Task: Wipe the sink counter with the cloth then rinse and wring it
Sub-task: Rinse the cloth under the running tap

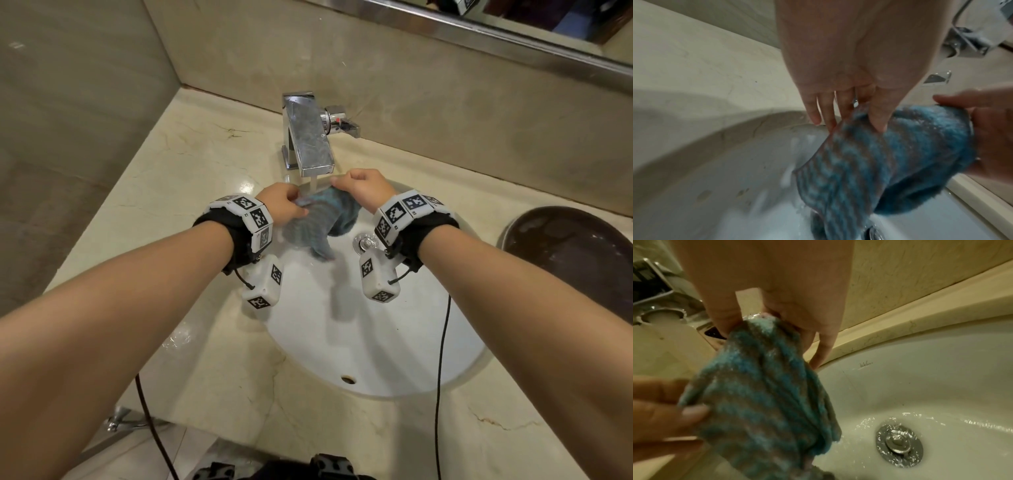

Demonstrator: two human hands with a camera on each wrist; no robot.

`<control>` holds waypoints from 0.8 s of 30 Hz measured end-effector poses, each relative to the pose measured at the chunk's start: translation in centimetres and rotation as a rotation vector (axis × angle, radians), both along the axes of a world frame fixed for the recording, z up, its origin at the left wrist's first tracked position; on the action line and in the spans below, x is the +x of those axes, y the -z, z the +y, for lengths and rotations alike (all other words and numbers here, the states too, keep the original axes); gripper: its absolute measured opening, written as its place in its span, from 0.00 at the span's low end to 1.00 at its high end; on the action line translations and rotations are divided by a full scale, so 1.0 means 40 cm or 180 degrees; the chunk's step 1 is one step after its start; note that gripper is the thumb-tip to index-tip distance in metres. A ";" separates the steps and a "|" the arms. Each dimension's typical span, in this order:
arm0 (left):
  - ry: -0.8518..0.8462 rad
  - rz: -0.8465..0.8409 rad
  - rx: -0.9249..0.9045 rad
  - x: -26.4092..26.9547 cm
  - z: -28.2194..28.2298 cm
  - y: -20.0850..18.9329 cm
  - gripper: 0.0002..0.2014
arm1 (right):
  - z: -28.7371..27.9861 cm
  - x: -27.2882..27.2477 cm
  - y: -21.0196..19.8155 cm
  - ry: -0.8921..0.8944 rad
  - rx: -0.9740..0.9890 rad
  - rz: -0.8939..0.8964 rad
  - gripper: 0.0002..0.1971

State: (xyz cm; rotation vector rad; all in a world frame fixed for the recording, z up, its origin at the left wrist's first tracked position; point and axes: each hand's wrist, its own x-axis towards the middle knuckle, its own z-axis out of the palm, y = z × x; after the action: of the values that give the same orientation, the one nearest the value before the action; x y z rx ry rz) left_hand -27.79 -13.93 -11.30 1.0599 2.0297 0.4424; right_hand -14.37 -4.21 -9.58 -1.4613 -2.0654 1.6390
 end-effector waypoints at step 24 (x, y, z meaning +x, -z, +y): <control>0.0315 0.0264 0.0167 0.005 -0.001 -0.010 0.21 | -0.012 0.008 -0.006 0.0133 -0.0049 0.0350 0.08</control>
State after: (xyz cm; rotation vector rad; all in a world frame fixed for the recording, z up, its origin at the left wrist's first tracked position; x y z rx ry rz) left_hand -27.61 -13.96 -10.90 1.2231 2.0369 0.4080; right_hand -14.07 -4.68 -9.34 -1.3762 -1.9556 1.6829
